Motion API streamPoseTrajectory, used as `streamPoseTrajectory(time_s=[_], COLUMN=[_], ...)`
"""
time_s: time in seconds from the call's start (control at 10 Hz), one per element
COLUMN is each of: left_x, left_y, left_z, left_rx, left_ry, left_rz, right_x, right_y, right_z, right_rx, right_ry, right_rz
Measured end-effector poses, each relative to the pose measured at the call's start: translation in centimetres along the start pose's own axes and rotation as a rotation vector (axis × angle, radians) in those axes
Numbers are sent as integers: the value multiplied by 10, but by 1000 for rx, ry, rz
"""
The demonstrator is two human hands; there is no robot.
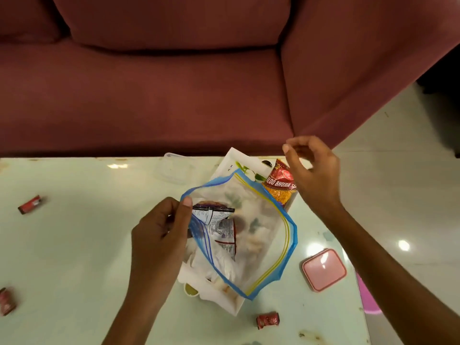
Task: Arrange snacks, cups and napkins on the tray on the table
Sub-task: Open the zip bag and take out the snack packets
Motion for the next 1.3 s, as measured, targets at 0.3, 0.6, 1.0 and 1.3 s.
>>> streamPoseTrajectory(time_s=[0.3, 0.6, 1.0, 1.3], left_x=[32, 47, 48, 41], left_y=[-7, -10, -3, 8], left_z=[29, 49, 34, 21], left_rx=[-47, -156, -23, 78], left_ry=[-41, -24, -29, -18], left_rz=[-72, -27, -124, -83], right_x=[-68, -22, -73, -108], right_y=[-44, -84, -32, 41], right_z=[81, 93, 87, 78], right_rx=[-815, -199, -337, -293], right_ry=[-513, -1454, -1249, -727], right_rz=[346, -859, -794, -727])
Point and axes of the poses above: each hand's wrist, its own z-axis away from the middle knuckle, its own y-axis out of the back of the hand, x = y × z, the point moved 1 cm from there along -z, towards the middle knuckle, and after that the axes turned 2 degrees about z, right-handed, at the moved point
